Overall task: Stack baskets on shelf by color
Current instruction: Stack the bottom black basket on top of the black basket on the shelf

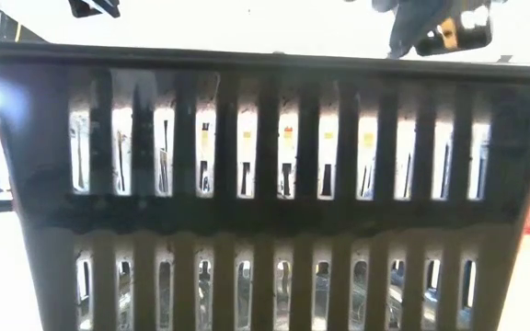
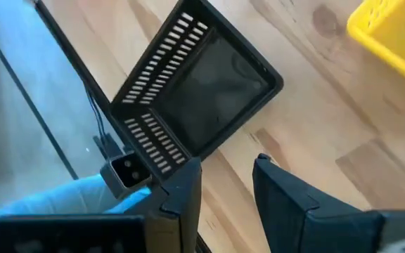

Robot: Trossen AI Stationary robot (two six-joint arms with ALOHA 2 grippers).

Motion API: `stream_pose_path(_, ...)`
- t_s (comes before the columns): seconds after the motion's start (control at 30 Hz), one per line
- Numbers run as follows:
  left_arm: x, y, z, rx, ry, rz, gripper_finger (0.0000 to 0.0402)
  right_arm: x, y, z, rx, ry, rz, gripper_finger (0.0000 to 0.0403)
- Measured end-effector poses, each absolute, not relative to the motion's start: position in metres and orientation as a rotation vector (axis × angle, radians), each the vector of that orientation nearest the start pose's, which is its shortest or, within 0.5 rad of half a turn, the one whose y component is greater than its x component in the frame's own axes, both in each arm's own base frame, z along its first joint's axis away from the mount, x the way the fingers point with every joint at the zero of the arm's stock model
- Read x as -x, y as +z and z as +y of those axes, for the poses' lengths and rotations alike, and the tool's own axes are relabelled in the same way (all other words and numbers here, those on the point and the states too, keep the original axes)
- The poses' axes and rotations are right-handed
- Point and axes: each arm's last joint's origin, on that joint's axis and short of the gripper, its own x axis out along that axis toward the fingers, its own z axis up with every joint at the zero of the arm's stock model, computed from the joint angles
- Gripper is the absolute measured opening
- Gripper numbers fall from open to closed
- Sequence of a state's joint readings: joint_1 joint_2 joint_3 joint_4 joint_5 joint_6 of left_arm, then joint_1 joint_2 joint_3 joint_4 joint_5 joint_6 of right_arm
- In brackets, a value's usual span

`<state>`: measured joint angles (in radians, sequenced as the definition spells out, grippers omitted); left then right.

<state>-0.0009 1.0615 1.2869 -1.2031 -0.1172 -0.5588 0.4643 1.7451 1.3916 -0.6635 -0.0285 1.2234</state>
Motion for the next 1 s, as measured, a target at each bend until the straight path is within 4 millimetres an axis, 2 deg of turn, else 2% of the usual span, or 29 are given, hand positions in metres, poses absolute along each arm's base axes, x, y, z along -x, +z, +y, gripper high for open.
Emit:
stream_pose_path(0.3, -0.173, 0.371, -0.019, 0.393, 0.373, 0.839, 0.0083, -0.328, 0.225, 0.167, -0.998, -0.267, 1.0, 0.0114)
stream_pose_path(0.57, -0.18, 0.371, -0.035, 0.358, 0.306, 0.813, 0.0083, -0.33, 0.218, 0.165, -1.028, -0.336, 0.954, 0.0114)
stream_pose_path(0.8, -0.188, 0.366, -0.046, 0.306, 0.291, 0.832, 0.0083, -0.34, 0.197, 0.17, -1.047, -0.365, 0.962, 0.0114)
stream_pose_path(1.0, -0.194, 0.361, -0.05, 0.28, 0.296, 0.852, 0.0083, -0.343, 0.175, 0.173, -1.056, -0.399, 1.036, 0.0114)
